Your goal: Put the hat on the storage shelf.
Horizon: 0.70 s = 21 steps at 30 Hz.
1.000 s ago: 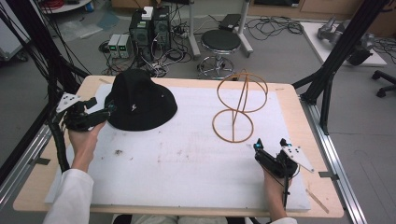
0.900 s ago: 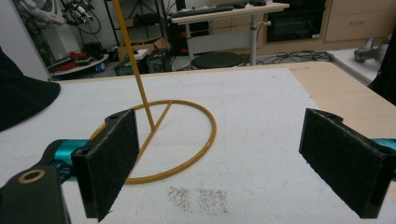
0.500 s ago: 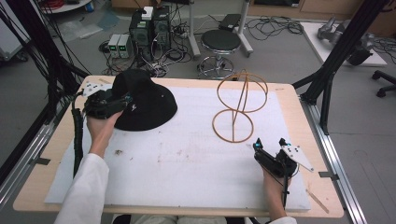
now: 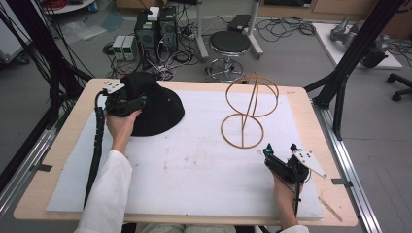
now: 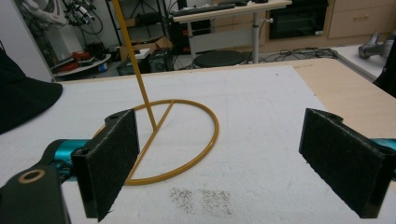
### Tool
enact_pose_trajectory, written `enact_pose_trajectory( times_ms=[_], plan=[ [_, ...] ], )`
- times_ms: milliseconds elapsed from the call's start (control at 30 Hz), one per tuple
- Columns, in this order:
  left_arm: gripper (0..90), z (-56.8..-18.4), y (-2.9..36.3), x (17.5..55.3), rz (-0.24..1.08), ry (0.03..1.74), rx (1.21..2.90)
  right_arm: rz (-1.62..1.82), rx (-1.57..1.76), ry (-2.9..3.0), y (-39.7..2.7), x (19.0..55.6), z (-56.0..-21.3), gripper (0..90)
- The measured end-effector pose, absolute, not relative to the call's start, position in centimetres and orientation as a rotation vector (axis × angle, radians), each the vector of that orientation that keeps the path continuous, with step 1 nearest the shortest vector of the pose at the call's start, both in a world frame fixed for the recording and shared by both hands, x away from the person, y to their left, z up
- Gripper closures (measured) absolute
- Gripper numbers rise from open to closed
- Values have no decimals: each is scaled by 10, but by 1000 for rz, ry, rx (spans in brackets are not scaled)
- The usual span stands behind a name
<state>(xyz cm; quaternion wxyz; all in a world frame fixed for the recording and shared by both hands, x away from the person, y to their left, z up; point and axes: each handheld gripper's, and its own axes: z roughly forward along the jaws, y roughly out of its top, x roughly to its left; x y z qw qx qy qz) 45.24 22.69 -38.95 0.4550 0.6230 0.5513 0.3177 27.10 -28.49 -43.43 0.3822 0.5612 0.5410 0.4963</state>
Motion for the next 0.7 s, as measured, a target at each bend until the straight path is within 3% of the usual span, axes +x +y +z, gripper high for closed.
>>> enact_pose_trajectory(
  times_ms=[133,267,367,533,600,700],
  plan=[
    [233,-402,221,459,744,1400,1532,1267,1427,1386,-283,271,-434,112],
    [297,-402,218,459,757,1404,1508,1268,1432,1383,-284,272,-434,112],
    [443,-401,220,459,763,1406,1506,1270,1438,1382,-285,272,-434,112],
    [791,-398,221,457,765,1389,1522,1274,1439,1382,-284,272,-434,112],
    [852,-398,220,456,784,1388,1539,1276,1443,1382,-283,272,-434,113],
    [863,-398,219,456,795,1384,1547,1270,1434,1385,-283,273,-434,113]
  ],
)
